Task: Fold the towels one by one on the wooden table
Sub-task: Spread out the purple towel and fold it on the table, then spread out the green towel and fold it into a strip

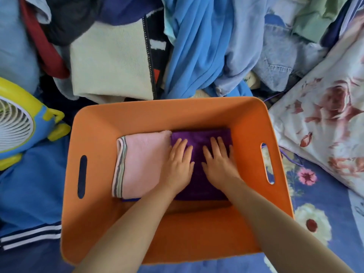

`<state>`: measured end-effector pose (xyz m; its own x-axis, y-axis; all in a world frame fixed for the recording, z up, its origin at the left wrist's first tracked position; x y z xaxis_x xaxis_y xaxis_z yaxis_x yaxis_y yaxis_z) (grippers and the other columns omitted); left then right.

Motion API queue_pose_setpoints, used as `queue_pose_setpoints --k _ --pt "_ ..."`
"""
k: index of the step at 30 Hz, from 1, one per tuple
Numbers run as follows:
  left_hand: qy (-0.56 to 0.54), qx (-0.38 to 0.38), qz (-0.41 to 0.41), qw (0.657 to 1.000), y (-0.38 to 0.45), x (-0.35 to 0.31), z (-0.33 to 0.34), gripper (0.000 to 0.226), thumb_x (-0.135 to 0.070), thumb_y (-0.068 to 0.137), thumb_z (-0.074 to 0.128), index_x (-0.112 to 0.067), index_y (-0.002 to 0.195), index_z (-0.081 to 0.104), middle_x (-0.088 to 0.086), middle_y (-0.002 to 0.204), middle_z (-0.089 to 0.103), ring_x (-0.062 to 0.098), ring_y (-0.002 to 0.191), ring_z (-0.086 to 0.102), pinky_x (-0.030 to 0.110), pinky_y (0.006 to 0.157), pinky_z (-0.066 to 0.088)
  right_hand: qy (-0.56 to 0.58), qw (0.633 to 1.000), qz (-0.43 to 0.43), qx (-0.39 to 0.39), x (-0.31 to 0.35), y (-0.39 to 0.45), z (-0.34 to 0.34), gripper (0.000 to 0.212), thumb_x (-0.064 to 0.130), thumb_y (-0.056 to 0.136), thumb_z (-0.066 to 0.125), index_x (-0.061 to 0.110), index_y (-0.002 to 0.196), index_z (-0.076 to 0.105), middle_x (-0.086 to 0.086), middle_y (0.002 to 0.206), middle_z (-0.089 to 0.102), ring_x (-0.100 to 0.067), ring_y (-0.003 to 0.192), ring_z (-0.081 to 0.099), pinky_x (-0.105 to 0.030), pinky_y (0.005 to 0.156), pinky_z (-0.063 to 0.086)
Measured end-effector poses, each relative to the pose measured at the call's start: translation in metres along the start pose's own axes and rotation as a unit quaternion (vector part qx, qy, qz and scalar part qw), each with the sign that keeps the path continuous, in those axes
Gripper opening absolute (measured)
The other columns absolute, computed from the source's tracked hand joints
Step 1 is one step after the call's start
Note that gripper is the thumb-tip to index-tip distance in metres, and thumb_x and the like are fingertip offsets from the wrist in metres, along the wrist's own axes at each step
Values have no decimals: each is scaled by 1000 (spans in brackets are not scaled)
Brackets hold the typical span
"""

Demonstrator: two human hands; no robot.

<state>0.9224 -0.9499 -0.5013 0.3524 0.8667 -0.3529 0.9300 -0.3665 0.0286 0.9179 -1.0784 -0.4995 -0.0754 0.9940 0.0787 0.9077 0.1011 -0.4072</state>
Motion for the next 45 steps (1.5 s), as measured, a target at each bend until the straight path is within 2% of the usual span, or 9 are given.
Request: queue_pose_setpoints --k 2,4,18,24,29,32,36,41,45 --pt "46 115 17 992 -4 4 11 57 -27 92 48 0 140 32 22 149 26 35 141 21 41 115 21 -5 1000 3 31 -8 6 9 58 38 96 27 20 146 4 -10 155 -10 -28 143 -12 -47 115 -3" --pt "63 169 -24 983 -1 14 21 60 -36 98 29 -9 147 6 11 157 -1 24 145 -6 36 118 -1 -7 999 5 50 -12 13 13 58 42 97 23 25 146 -3 -7 154 -18 -26 142 -18 -45 115 -8" --pt "94 274 -76 954 18 0 2 63 -36 98 30 -13 147 -1 7 157 -9 22 144 -11 38 117 1 26 995 10 98 -20 20 1 58 42 97 22 29 145 -7 -2 154 -22 -22 141 -21 -44 114 -11" --pt "109 240 -81 961 17 -14 -54 57 -24 95 40 -14 146 15 10 153 19 25 143 11 40 114 19 46 992 -21 118 -13 -11 -44 58 38 97 30 29 145 0 -1 155 -16 -24 143 -14 -47 116 4" --pt "151 196 -68 966 13 -52 -135 40 -22 93 42 -14 132 39 11 133 44 28 126 37 39 99 36 88 994 -38 45 -10 -58 -124 51 27 95 38 18 142 24 -4 156 2 -23 144 1 -47 114 18" --pt "188 175 -81 963 6 -82 -184 31 -20 92 42 -11 121 50 10 128 45 28 123 39 40 97 37 98 994 -48 -12 -8 -90 -171 46 23 94 41 11 137 33 -8 152 20 -26 142 9 -45 113 24" --pt "215 118 -81 966 -29 -133 -263 34 -17 91 44 -10 124 51 9 129 43 26 123 38 37 95 38 67 988 -81 -111 4 -161 -241 34 16 91 40 4 121 50 -12 135 42 -26 130 30 -39 107 29" --pt "214 59 -76 972 -87 -189 -338 35 -15 90 44 -10 125 48 10 130 43 27 124 37 37 95 37 19 971 -98 -218 17 -256 -303 34 12 92 38 4 123 50 -15 131 47 -28 126 36 -21 98 14" --pt "217 25 -49 975 -140 -222 -377 34 -17 90 44 -10 123 49 11 131 43 28 125 37 39 95 38 34 966 -89 -242 24 -328 -322 31 10 90 41 -2 114 56 -19 122 54 -29 119 42 -29 100 26"
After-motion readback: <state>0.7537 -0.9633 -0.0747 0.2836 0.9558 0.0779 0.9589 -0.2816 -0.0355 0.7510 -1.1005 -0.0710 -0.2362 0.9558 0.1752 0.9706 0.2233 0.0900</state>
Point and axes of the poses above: each hand's wrist, its own y-axis towards the middle knuckle, its own z-axis out of the palm, x = y × z, the point moved 2 cm from there along y, towards the middle knuckle
